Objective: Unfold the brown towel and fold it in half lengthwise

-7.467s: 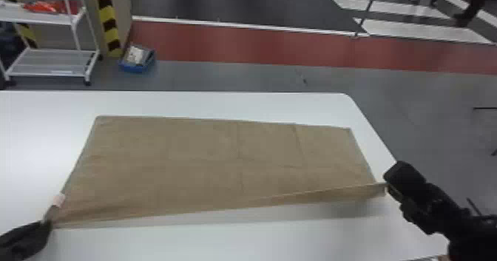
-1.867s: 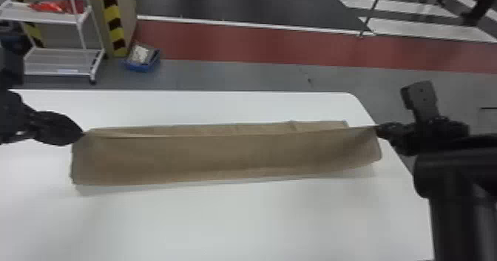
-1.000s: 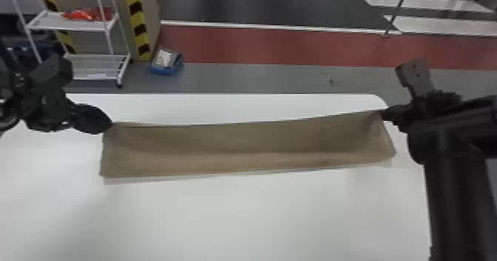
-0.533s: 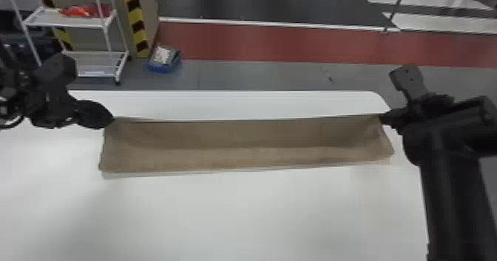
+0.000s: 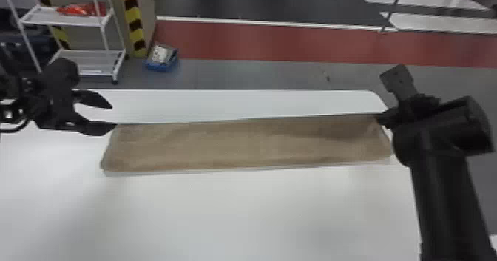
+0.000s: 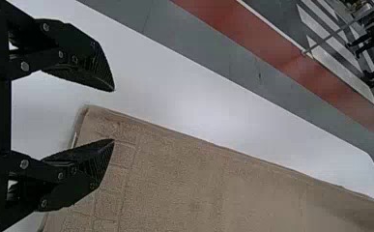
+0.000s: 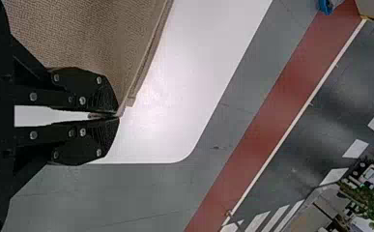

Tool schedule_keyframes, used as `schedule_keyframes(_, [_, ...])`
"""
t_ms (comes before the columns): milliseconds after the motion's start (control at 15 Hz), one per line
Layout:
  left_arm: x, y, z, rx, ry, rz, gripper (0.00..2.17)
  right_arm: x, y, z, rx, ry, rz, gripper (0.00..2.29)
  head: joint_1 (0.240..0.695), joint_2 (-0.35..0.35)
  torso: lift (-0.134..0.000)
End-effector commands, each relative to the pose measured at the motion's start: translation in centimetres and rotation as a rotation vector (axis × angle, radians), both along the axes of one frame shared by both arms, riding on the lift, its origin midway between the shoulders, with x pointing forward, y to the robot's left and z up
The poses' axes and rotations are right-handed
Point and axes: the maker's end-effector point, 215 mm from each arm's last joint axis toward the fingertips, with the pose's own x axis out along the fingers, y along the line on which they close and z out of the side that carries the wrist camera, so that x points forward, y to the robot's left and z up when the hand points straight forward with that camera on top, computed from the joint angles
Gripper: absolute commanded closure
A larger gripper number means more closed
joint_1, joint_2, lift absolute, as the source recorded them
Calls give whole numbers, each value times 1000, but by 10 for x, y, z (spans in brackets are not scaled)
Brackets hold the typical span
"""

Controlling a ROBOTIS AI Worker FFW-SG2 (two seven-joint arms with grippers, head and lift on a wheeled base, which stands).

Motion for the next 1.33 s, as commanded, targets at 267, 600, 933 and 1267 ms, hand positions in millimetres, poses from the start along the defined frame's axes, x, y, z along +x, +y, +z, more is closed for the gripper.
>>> schedule_keyframes(267, [1,12,5,-66,-46,62,134,-11,-8,-13,-16,14,-64,19,689,-125,-123])
schedule_keyframes(600, [-12,50,28,-325,-35,256,144,-38,-13,-22,47,9,-114,36,695,-114,-123])
schedule_keyframes(933, [-55,45,-3,-636,243,583,201,-69,-32,-23,103,-4,-185,53,695,-96,-123])
schedule_keyframes(1267, [-96,19,-38,-708,344,718,201,-104,-54,-25,142,-27,-252,60,695,-155,-123])
